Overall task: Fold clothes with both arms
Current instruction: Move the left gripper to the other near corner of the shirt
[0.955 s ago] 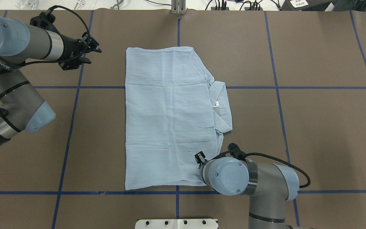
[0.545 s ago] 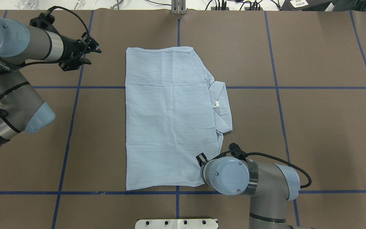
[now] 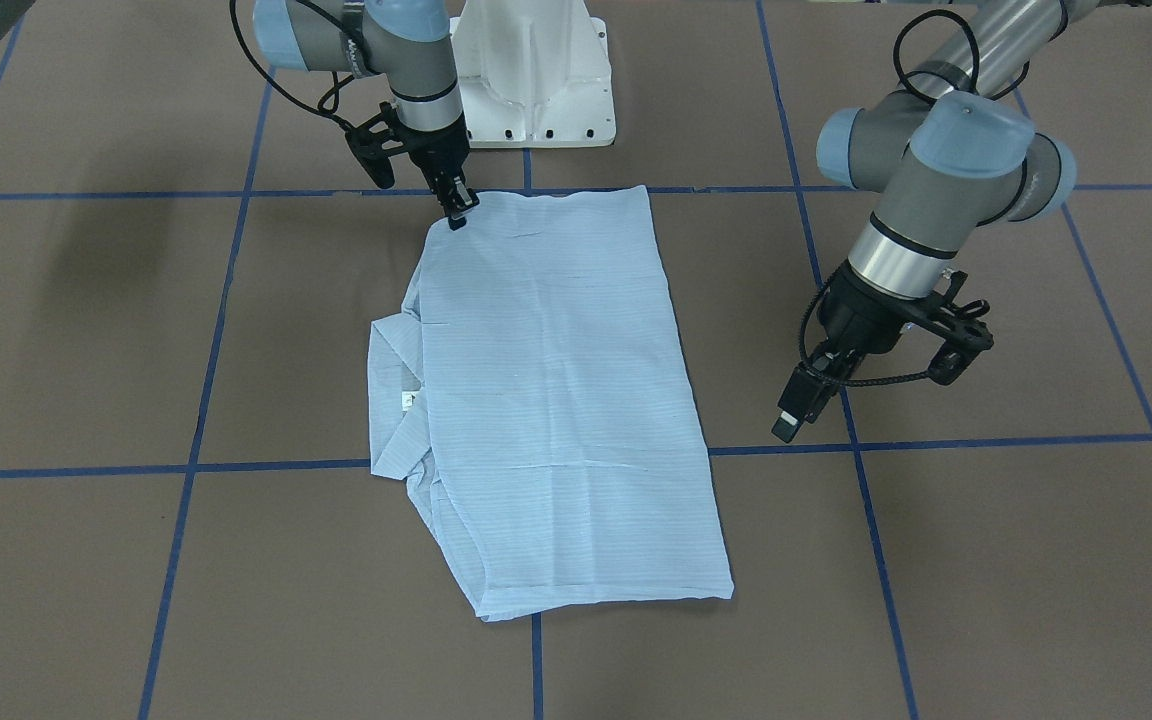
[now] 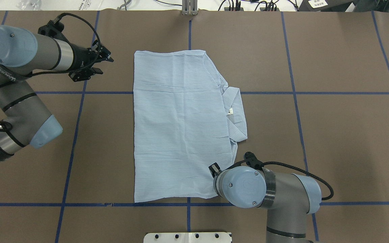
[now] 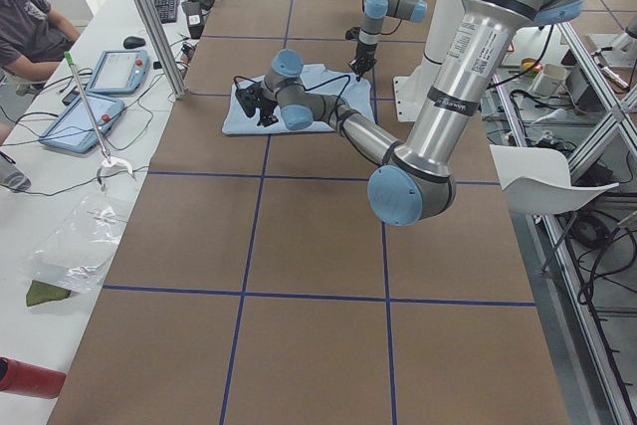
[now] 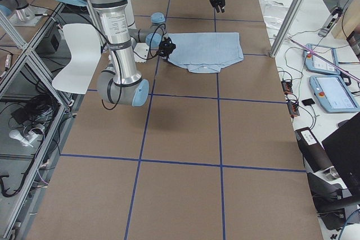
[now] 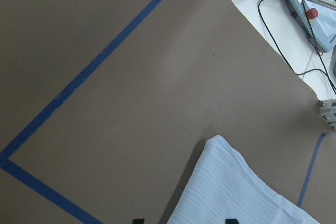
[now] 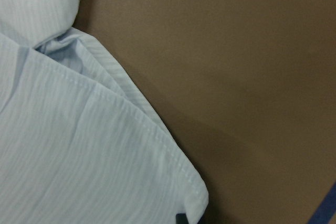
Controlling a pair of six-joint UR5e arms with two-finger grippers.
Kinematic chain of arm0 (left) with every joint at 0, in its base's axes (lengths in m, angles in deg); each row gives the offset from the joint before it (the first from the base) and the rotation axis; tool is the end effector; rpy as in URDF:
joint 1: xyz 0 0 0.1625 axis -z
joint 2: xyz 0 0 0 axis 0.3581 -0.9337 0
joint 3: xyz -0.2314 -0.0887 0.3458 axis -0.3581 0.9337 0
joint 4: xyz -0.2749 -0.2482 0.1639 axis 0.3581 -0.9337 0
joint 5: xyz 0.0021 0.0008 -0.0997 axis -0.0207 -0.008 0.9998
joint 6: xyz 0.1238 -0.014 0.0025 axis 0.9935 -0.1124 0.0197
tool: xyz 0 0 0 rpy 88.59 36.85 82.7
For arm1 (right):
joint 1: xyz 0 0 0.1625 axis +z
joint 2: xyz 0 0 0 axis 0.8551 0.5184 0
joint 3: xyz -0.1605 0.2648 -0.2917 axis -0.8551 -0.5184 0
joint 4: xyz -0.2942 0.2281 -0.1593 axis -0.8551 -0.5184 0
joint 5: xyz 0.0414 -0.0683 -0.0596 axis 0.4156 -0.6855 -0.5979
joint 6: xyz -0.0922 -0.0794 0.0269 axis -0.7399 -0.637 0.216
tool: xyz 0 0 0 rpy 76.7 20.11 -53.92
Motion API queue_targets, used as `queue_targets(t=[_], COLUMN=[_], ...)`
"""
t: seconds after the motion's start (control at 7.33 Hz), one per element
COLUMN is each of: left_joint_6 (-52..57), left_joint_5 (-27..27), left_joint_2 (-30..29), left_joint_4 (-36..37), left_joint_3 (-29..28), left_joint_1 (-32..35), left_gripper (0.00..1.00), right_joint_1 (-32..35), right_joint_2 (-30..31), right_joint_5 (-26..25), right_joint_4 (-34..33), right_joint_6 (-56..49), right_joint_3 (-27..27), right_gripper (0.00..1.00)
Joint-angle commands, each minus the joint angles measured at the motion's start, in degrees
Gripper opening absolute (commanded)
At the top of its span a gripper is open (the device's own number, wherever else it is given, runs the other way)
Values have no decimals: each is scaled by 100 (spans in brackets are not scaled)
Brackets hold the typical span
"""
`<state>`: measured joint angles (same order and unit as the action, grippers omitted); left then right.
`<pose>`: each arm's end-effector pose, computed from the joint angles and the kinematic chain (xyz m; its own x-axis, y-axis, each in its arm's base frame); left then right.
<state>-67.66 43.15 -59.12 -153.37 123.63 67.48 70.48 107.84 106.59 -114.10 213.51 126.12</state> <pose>0.3807 -0.5457 0.3331 0.1445 -0.5167 -0.8439 0.5874 0.7311 -0.3470 -0.5825 -0.2547 0.2971 0.2722 0.8460 0.4585 -0.6329 0.5163 -0.5769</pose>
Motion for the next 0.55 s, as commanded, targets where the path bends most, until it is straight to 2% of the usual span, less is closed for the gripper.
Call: queue_targets(t=[0.0,0.14,0.27,0.41], left_joint_6=[-707,-1139,-1613,-1984], left_joint_5=[-330,-776,-1181,-1428], left_joint_2=[387,389,424,720], left_joint_4=[312,976,1331,1343], left_joint_3=[885,1369,1713,1812], left_joint_1=[-882,-1549,-2173,-2649], left_gripper=[60,60,60,60], right_joint_1=[16,33,24,16], right_joint_2=[48,57,57,48], right_joint_5=[1,1,-7,1], right_joint_4=[-8,-8,1,1], right_joint_6=[-11,6,-11,-11], right_joint_3=[100,144,136,136], right_gripper=[0,0,0,0])
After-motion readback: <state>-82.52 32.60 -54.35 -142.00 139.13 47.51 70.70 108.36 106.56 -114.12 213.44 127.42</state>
